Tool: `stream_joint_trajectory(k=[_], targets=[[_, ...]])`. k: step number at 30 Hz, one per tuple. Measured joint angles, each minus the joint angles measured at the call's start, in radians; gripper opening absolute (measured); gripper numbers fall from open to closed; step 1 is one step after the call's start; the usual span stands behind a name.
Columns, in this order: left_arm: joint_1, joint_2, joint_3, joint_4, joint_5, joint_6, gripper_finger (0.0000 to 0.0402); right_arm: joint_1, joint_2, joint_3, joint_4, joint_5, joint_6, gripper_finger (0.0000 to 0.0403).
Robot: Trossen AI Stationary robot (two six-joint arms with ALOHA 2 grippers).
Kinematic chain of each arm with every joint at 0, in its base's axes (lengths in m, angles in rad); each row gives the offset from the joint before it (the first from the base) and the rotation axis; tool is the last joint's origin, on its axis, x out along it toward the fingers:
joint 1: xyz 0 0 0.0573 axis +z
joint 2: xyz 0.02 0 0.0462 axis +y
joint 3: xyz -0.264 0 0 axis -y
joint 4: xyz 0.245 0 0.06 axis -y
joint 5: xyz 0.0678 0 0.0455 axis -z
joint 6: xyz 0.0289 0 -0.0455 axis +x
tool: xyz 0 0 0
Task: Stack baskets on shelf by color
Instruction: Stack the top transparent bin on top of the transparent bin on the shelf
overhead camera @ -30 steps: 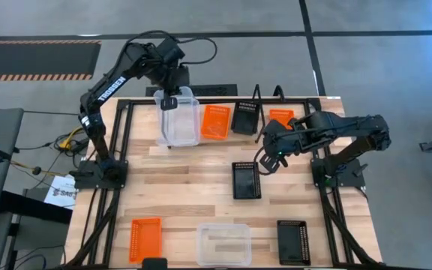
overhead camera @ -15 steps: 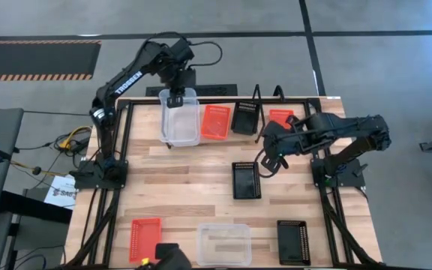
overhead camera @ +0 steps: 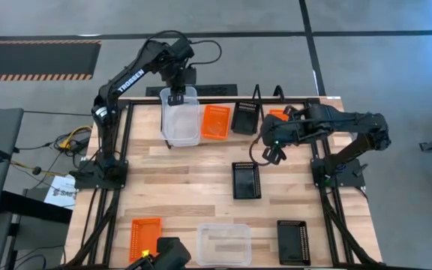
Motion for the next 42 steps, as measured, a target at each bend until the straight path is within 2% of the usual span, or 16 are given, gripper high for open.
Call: stream_joint_trajectory(k=[8,15,27,42], targets=[[0.039,0.013,0.002,0.046,0.069,0.052,0.0,-0.068,0.001,0.0,0.019,0.0,0.006,0.0005],[0.072,0.072,0.001,0.03,0.077,0.084,0.0,-0.117,0.003,0.0,0.057,0.0,0.008,0.0005],[0.089,0.139,0.001,0.042,0.132,0.122,0.0,-0.15,0.003,0.0,0.061,0.007,0.009,0.0006],[0.109,0.149,0.001,0.032,0.091,0.089,0.0,-0.15,0.003,0.0,0.063,0.019,0.012,0.0005]])
